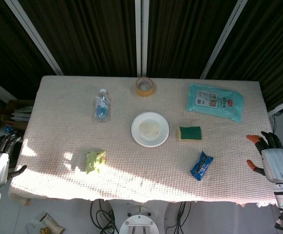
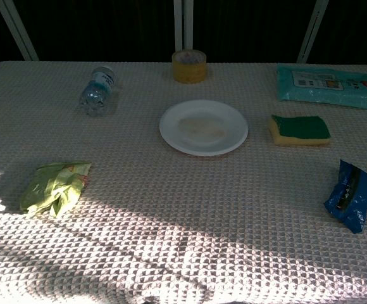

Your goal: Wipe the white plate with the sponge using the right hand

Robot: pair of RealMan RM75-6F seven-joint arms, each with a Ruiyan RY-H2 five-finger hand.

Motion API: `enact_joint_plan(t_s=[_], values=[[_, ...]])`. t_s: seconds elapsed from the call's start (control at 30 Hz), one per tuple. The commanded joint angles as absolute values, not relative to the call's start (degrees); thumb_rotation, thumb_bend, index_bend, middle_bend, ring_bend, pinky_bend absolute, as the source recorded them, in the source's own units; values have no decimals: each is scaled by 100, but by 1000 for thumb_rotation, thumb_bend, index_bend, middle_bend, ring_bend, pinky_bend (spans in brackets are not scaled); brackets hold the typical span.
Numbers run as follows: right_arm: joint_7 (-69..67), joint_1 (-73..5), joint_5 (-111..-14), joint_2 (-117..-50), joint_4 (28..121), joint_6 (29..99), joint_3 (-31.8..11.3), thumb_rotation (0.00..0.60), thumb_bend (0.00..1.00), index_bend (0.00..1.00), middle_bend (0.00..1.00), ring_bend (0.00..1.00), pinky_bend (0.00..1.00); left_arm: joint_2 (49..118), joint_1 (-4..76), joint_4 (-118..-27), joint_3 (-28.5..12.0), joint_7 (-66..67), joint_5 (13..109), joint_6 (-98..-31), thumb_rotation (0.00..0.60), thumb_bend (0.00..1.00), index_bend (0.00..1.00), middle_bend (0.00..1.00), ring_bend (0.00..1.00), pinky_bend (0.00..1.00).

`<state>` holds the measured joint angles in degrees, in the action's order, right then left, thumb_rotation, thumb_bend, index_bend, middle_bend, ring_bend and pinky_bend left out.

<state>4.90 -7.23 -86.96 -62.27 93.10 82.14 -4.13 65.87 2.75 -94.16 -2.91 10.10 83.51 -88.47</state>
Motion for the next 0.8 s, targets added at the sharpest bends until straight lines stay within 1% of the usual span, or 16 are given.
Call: enact_joint_plan(t_s=[0.03,0.1,0.17,0.2,0.27,0.4,0.53,0.6,0.7,0.8], values=[[502,-778,-8664,-6269,9300,8118,-412,600,91,227,240,106,119,6600,300,-9389,-302,979,8327,-8791,600,7,170,120,106,163],[499,-833,-8646,-6292,9296,8030,-419,600,90,233,240,106,119,6603,312,-9378,-308,965,8321,-8767,600,7,170,120,106,163],[506,-947,-8653,-6314,9284,7876,-438,600,97,271,244,106,122,6606,319,-9367,-312,956,8329,-8760,600,7,171,119,105,163],[496,-1064,-8642,-6322,9277,7712,-466,600,103,296,246,106,125,6610,319,-9363,-315,944,8338,-8769,600,7,171,119,106,163],[515,-1268,-8589,-6342,9258,7432,-534,600,108,313,249,106,128,6619,312,-9354,-318,925,8352,-8793,600,6,171,119,106,163],[464,-1818,-8380,-6500,9082,6711,-750,600,108,314,248,106,128,6634,267,-9340,-315,909,8375,-8877,600,6,171,119,106,163],[499,-2429,-8101,-6845,8708,5867,-907,600,107,315,244,102,125,6650,193,-9342,-283,898,8391,-8962,600,6,171,119,106,163],[542,-2685,-7987,-7064,8483,5509,-930,600,106,316,238,83,104,6663,155,-9333,-270,878,8375,-8990,600,6,171,119,106,163],[644,-2967,-7846,-7415,8118,5131,-918,600,107,316,227,59,73,6686,107,-9312,-260,846,8345,-9021,600,6,171,120,106,163],[646,-3123,-7779,-7719,7834,4972,-898,600,106,320,221,53,59,6701,78,-9282,-252,814,8323,-9023,600,6,171,119,106,163]])
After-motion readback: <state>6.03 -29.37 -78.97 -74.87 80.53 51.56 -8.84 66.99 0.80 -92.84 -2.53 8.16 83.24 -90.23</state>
